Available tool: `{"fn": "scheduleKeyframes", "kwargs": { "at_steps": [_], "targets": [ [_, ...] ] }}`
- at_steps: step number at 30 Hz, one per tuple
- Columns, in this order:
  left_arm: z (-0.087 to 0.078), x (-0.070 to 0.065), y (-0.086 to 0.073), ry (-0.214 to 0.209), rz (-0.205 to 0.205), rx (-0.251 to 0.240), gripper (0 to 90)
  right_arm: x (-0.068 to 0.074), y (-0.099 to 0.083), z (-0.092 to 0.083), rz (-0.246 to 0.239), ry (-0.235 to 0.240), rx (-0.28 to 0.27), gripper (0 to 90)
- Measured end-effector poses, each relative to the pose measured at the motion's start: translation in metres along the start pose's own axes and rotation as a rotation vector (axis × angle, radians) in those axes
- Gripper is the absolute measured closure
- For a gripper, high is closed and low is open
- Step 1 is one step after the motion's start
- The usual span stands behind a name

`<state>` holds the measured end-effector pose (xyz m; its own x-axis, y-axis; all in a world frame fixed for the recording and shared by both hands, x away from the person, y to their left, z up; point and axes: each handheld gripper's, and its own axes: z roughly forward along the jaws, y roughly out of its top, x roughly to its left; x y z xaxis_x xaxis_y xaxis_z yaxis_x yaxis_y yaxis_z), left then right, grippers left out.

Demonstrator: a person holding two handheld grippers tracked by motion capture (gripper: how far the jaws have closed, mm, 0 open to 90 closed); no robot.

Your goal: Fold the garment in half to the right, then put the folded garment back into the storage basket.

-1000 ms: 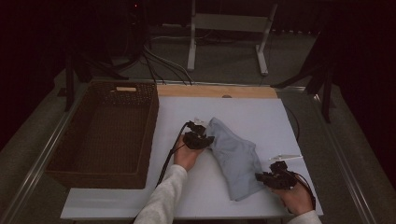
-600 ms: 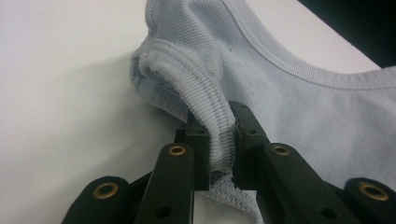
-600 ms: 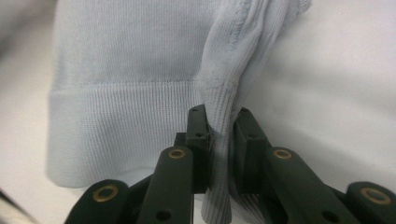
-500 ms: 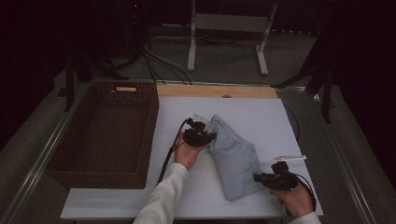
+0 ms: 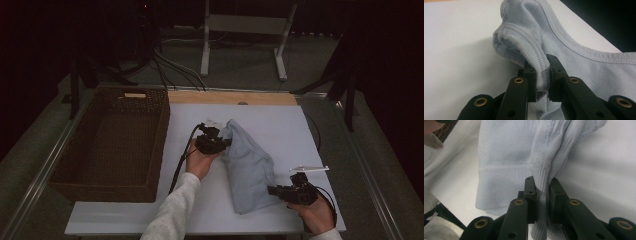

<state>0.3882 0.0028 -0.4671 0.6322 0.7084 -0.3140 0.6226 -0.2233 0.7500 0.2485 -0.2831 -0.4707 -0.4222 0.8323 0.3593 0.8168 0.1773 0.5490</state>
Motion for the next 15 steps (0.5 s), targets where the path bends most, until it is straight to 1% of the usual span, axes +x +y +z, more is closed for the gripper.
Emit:
{"fn": "scheduleKeyframes", "kwargs": {
  "at_steps": [8,15],
  "targets": [
    [-0.0022,-0.0005,0.0019,-0.005,-0.003,-0.006,80.1,0.0018,0.0007,0.0008,-0.005,0.006,0.001,80.1],
    [-0.0061,0.0015,0.0049,-0.007,-0.012,-0.016,80.2,0.0054,0.0019,0.0016,0.0,0.026,-0.004,80.1]
  ]
}}
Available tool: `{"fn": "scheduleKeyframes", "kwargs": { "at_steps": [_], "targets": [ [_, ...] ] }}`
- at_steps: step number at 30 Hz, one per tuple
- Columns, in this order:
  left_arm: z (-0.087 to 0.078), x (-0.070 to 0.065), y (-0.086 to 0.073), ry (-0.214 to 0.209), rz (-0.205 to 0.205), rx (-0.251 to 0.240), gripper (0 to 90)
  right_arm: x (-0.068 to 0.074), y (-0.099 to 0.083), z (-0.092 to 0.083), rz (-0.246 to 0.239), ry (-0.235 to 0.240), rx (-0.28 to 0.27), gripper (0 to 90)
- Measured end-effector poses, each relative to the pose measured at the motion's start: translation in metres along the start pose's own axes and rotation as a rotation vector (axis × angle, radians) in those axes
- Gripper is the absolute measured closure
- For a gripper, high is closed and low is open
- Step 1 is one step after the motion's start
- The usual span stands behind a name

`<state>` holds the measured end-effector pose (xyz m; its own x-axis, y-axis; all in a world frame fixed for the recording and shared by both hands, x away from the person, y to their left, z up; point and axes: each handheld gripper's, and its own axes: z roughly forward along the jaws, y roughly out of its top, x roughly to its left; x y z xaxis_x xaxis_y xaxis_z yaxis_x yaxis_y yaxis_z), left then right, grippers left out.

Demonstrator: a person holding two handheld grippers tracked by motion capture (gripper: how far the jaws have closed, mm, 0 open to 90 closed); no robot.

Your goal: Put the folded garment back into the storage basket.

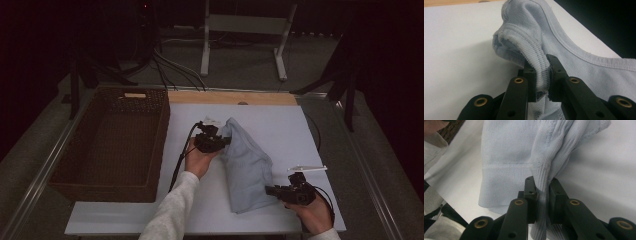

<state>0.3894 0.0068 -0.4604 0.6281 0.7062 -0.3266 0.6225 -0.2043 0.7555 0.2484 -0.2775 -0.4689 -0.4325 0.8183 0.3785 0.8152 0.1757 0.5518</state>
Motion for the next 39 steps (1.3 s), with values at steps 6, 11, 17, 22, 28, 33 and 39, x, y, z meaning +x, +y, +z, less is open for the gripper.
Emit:
{"fn": "scheduleKeyframes", "kwargs": {
  "at_steps": [6,11,17,22,28,33,39],
  "targets": [
    [-0.004,-0.001,0.005,0.004,0.004,-0.007,80.2,0.003,0.002,0.0,0.008,0.023,-0.012,80.1],
    [-0.008,0.0,0.009,0.004,0.003,-0.015,80.2,0.007,0.003,0.003,0.011,0.042,-0.016,80.3],
    [-0.012,0.004,0.013,0.017,0.011,0.001,80.1,0.014,0.006,0.006,0.019,0.089,-0.025,80.3],
    [-0.018,0.008,0.018,0.027,0.011,-0.003,80.2,0.021,0.01,0.009,0.017,0.124,-0.03,80.3],
    [-0.022,0.01,0.021,0.029,0.011,-0.001,80.2,0.028,0.015,0.012,0.016,0.163,-0.039,80.4],
    [-0.025,0.012,0.023,0.023,0.0,-0.006,80.2,0.033,0.02,0.014,0.013,0.181,-0.043,80.4],
    [-0.028,0.012,0.025,0.027,0.001,-0.006,80.1,0.038,0.025,0.014,0.011,0.207,-0.052,80.4]
  ]
}}
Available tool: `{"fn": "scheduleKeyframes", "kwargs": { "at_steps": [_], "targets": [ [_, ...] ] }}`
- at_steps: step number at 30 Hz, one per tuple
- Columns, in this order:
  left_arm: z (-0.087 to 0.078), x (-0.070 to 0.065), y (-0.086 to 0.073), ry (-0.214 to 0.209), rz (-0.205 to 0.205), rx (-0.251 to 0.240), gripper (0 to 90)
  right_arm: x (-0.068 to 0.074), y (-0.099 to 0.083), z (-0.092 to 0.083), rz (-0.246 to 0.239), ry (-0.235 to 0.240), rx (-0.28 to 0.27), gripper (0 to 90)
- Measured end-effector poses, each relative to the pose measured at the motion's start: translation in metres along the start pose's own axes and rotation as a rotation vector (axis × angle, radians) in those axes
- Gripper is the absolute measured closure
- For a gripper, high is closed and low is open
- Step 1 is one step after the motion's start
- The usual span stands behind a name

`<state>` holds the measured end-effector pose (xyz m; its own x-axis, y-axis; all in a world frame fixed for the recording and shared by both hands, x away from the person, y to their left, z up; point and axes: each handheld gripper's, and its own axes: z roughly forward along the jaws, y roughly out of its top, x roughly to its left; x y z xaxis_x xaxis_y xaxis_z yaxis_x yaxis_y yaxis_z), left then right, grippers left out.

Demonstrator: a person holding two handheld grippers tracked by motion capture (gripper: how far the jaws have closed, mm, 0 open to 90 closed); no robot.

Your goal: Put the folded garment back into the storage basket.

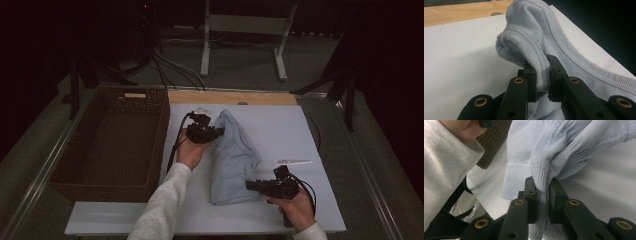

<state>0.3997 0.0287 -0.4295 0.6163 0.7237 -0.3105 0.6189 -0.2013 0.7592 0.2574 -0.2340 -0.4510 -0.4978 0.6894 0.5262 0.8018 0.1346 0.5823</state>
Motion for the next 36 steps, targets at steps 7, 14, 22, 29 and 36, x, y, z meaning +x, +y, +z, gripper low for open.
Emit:
{"fn": "scheduleKeyframes", "kwargs": {
  "at_steps": [7,14,22,29,36],
  "targets": [
    [-0.007,0.0,0.006,0.005,0.001,-0.006,80.1,0.006,0.006,0.003,-0.009,0.017,-0.01,80.4],
    [-0.015,0.0,0.01,0.01,-0.004,-0.019,80.2,0.011,0.014,0.004,-0.003,0.038,-0.021,80.4],
    [-0.023,0.001,0.015,0.021,-0.003,-0.028,80.2,0.016,0.022,0.006,-0.011,0.048,-0.031,80.4],
    [-0.03,-0.002,0.021,0.025,0.005,-0.041,80.2,0.02,0.029,0.007,-0.016,0.055,-0.039,80.4],
    [-0.037,-0.001,0.025,0.031,0.005,-0.05,80.1,0.024,0.034,0.009,-0.025,0.06,-0.041,80.5]
  ]
}}
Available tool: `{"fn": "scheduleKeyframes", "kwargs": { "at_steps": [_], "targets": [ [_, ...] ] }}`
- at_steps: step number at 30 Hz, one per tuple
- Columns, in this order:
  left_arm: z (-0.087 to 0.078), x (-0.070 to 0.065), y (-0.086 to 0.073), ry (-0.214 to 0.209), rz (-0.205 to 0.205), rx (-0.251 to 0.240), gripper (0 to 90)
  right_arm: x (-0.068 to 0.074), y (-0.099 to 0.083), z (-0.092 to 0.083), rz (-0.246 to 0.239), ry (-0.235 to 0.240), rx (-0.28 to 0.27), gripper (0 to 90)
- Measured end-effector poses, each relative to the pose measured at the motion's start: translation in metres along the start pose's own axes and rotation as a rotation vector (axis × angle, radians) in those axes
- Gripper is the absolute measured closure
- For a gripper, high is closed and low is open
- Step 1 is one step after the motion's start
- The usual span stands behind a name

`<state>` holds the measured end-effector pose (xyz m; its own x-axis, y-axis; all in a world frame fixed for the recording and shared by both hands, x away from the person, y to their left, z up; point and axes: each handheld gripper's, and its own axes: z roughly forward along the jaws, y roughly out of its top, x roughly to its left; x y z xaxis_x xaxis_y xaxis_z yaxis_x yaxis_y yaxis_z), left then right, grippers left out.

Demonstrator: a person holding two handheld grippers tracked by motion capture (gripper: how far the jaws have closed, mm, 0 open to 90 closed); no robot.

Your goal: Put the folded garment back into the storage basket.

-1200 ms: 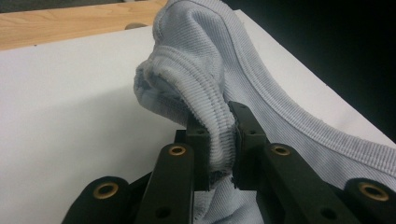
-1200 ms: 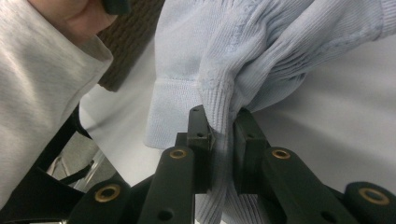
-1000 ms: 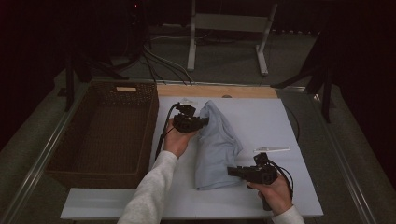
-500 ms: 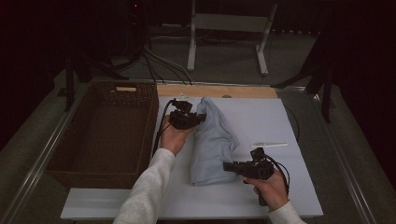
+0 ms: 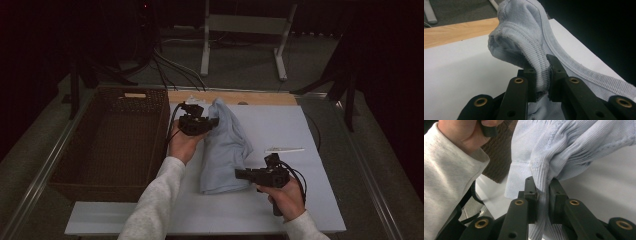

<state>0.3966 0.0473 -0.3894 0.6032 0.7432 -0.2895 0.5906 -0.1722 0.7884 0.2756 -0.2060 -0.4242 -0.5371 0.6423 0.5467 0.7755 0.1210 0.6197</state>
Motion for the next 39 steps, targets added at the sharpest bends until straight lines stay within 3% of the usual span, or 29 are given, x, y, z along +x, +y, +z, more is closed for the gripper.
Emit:
{"fn": "scheduleKeyframes", "kwargs": {
  "at_steps": [39],
  "targets": [
    [-0.03,0.008,0.02,0.034,0.003,-0.039,80.2,0.019,0.027,0.015,-0.008,0.056,-0.013,80.4]
  ]
}}
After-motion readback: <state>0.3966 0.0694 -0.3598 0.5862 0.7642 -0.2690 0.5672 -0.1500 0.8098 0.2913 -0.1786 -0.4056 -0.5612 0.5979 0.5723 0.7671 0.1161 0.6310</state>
